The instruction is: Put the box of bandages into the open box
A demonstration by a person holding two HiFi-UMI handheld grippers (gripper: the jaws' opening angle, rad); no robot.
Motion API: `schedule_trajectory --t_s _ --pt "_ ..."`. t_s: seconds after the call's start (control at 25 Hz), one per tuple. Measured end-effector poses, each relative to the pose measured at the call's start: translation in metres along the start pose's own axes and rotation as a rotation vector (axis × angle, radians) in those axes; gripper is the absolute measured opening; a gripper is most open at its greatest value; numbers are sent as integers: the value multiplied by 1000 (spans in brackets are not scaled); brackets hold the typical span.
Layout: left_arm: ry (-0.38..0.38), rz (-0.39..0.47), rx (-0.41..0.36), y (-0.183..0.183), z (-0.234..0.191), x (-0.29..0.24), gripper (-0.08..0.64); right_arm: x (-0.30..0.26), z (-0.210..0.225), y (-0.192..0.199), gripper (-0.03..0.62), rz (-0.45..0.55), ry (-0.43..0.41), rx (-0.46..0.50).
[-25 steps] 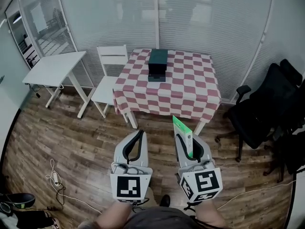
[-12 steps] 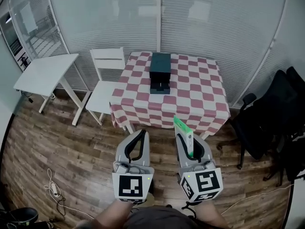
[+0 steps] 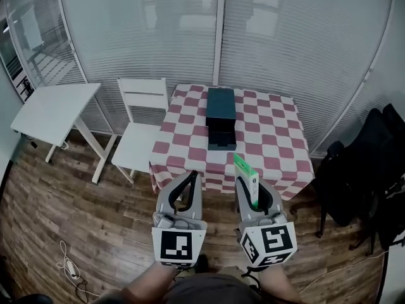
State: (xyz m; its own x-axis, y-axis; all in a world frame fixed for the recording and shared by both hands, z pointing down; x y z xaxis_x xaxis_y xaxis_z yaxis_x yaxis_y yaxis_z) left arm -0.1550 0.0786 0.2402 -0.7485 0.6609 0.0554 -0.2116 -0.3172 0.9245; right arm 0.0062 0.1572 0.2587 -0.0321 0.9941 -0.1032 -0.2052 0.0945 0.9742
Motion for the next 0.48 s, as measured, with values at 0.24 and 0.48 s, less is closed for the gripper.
schedule_trajectory --t_s 0.24,0.48 --pt "17 0 20 13 -16 -30 0 -31 8 -1 112 -9 24 -4" --pt "20 -41 31 35 -23 -68 0 -68 37 7 111 -36 43 -32"
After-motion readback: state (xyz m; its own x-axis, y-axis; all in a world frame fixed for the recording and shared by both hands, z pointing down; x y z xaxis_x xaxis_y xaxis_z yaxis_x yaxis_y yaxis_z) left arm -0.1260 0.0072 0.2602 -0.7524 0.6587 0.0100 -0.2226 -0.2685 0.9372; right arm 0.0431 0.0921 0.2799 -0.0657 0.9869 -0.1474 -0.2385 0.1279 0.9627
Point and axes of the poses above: the fingertips, and each gripper's own axes: x backward along the fingers, z to its right, y out of its underside, the point moved 9 cm from there along x, backward along the fingers, and after that the axes turned 11 degrees about -x, right-handed, at the moved point
